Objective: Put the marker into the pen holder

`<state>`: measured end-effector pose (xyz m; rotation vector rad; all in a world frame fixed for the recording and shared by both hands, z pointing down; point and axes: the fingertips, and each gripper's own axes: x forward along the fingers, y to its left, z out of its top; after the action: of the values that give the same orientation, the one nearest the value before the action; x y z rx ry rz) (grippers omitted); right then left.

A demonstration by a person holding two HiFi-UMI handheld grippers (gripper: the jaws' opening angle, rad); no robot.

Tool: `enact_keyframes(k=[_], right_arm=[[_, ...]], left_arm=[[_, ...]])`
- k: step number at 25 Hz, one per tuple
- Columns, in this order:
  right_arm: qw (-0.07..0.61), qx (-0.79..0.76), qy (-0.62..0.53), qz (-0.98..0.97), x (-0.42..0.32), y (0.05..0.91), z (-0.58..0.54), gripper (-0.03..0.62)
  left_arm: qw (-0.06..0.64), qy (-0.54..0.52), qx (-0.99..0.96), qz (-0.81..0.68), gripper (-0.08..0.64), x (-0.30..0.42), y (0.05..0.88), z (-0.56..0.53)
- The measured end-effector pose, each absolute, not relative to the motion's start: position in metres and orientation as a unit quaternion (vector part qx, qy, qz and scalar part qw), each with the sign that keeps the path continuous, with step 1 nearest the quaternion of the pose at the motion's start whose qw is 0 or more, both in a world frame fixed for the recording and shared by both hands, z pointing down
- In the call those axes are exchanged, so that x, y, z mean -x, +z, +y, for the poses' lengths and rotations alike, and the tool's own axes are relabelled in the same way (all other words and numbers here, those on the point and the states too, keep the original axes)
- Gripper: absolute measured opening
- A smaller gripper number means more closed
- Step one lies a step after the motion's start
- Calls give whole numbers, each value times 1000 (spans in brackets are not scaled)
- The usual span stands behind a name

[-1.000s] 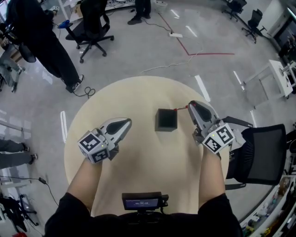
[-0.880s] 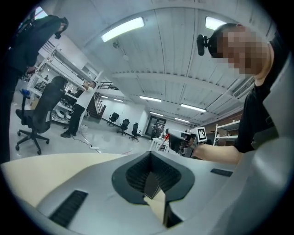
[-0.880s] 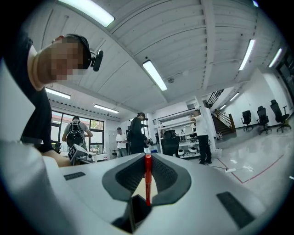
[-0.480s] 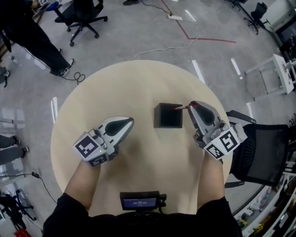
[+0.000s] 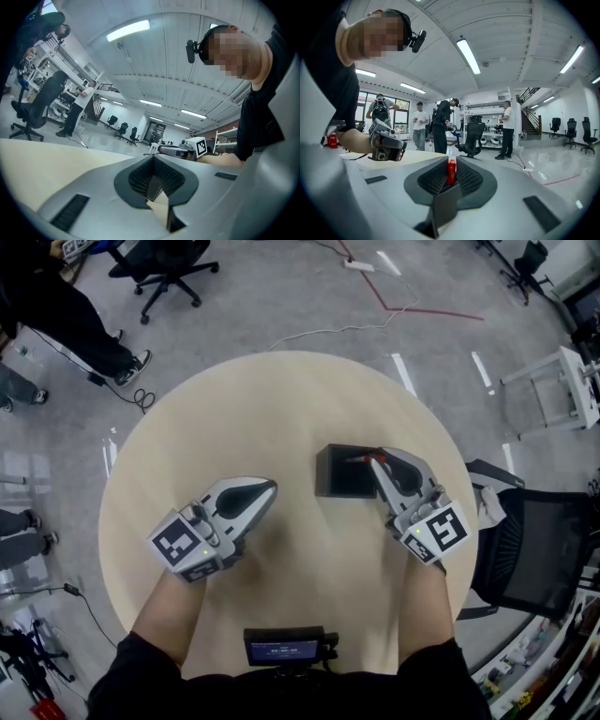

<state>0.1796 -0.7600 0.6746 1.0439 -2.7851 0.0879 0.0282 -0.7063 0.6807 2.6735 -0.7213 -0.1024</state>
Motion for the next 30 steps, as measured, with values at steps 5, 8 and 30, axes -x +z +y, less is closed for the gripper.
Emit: enact_keyframes(k=[5,8,30], right_arm=[[81,-361,28,-928,-178,678,-764,44],[58,-380,36,-922,-188,668,-765,47],[-33,-383,45,-922,-201,447,-600,190]], left_arm=[[187,-37,-948,-255,0,-29,680,-704],[191,-35,-946,-259,0,-27,680,-701],[124,-70,-946,-293,0,43,489,-579]])
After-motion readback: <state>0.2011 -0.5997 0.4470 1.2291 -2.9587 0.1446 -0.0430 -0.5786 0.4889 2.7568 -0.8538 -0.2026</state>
